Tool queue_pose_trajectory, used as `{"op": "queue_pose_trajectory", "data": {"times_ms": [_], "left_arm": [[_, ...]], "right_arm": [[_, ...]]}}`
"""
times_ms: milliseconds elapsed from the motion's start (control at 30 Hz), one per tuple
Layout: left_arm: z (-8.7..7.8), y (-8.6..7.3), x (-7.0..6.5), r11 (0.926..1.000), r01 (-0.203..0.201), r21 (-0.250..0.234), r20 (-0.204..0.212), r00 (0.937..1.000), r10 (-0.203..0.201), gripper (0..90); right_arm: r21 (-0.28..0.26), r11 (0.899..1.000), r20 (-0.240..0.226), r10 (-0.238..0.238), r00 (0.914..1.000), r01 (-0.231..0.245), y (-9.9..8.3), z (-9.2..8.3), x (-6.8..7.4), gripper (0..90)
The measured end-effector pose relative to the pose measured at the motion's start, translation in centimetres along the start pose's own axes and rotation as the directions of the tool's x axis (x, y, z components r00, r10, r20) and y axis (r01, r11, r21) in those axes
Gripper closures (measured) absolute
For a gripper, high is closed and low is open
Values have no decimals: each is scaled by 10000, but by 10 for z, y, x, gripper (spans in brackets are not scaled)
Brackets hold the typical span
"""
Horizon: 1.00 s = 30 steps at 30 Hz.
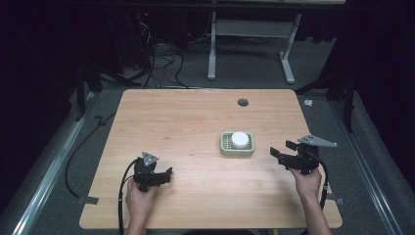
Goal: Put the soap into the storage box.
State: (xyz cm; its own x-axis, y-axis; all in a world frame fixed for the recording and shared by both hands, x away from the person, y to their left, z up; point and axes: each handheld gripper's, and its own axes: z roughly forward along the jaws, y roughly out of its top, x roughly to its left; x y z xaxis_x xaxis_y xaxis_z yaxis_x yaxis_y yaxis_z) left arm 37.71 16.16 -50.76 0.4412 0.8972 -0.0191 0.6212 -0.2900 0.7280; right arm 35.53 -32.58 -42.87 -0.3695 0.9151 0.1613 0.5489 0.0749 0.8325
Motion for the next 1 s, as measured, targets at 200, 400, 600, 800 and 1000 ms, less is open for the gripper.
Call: {"op": "queue_pose_trajectory", "data": {"times_ms": [200,400,600,800,1000], "left_arm": [[0,0,0,10000,-3,11,-6,10000,3,164],[0,0,0,10000,0,10,-6,10000,0,164],[0,0,0,10000,2,0,0,10000,-2,164],[0,0,0,10000,0,-1,-1,10000,0,164],[0,0,0,10000,-1,16,-7,10000,1,164]], "right_arm": [[101,9999,-29,139,9999,-139,-8,2,-1,252],[210,9995,-48,229,9997,-228,-17,4,-2,252],[450,9984,-24,331,9994,-330,-26,7,-2,252],[732,9970,169,255,9995,-266,-38,14,-3,255],[1112,9938,550,7,9985,-68,-46,22,-3,256]]}}
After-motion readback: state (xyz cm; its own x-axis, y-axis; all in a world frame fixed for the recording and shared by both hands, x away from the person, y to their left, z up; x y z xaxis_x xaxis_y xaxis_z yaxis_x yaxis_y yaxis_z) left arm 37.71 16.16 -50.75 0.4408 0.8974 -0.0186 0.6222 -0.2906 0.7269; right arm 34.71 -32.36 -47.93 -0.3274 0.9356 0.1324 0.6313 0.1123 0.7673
